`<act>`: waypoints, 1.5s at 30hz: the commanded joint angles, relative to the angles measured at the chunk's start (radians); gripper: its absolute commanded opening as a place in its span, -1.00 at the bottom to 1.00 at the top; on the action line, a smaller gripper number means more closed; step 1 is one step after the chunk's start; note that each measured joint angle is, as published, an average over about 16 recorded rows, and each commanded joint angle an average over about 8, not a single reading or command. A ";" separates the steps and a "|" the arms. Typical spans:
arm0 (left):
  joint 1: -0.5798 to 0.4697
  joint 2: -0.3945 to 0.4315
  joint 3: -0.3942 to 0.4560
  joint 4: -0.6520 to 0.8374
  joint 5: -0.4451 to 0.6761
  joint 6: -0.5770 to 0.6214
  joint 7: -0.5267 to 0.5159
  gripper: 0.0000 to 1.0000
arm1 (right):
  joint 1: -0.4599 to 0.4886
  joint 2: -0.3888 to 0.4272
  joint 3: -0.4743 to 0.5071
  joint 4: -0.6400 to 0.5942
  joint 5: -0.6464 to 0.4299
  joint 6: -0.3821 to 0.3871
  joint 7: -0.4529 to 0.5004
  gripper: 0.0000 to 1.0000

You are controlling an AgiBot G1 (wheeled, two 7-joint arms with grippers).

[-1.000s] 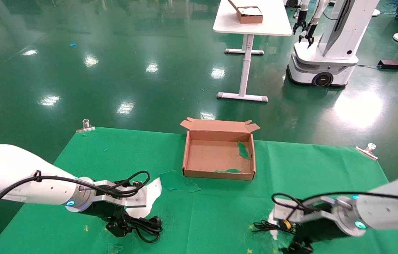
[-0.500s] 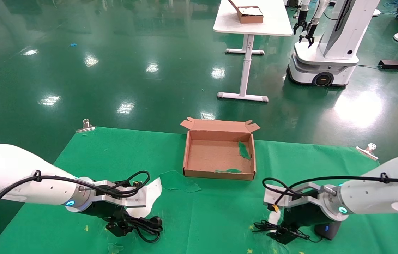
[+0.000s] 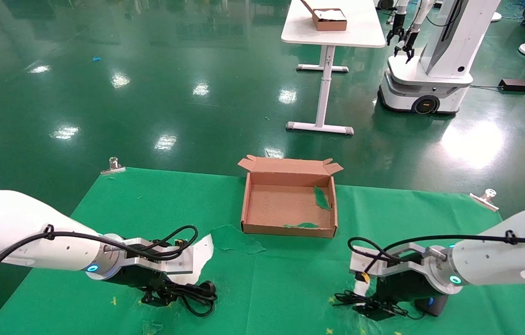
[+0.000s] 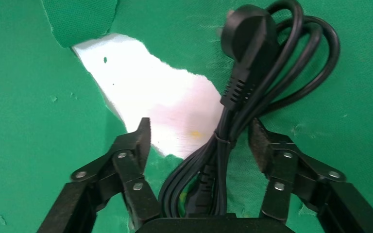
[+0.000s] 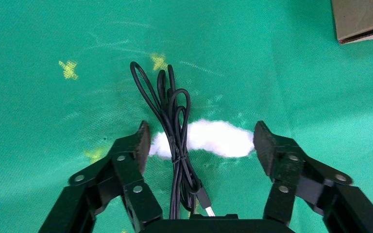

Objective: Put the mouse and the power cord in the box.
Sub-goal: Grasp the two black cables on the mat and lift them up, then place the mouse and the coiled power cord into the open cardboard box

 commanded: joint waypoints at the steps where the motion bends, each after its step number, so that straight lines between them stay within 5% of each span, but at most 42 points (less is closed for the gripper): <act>1: 0.000 0.000 0.000 0.000 0.000 0.000 0.000 -1.00 | -0.001 0.001 0.000 0.002 0.000 -0.001 0.001 -1.00; 26: -0.005 -0.002 -0.003 -0.002 -0.004 0.002 -0.002 -1.00 | 0.002 0.010 0.000 0.016 -0.001 -0.005 0.000 -1.00; 35: -0.107 -0.018 -0.065 -0.015 -0.102 0.068 -0.005 -1.00 | 0.069 0.103 0.025 0.161 -0.010 -0.034 0.032 -1.00; 40: -0.138 0.044 -0.092 -0.012 -0.138 0.022 0.014 -1.00 | 0.092 0.158 0.037 0.288 -0.039 -0.044 0.113 -1.00; 45: -0.116 0.179 -0.070 0.023 -0.109 -0.146 0.072 -1.00 | 0.094 0.197 0.045 0.386 -0.054 -0.057 0.171 -1.00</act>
